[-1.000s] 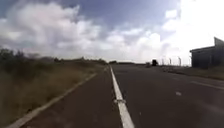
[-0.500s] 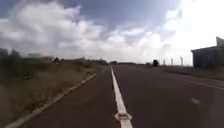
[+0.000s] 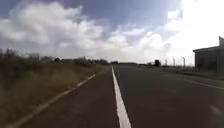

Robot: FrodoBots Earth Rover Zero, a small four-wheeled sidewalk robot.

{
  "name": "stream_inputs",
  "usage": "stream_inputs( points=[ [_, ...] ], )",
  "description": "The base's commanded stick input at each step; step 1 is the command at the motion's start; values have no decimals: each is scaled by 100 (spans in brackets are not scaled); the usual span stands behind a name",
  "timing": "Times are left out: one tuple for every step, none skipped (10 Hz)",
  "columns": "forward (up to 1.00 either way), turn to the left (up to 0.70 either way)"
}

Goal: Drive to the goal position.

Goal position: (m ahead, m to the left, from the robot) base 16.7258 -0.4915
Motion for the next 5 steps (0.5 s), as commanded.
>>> stream_inputs(
  points=[
    [100,0],
    [100,0],
    [100,-14],
    [100,-33],
    [100,-40]
  ],
)
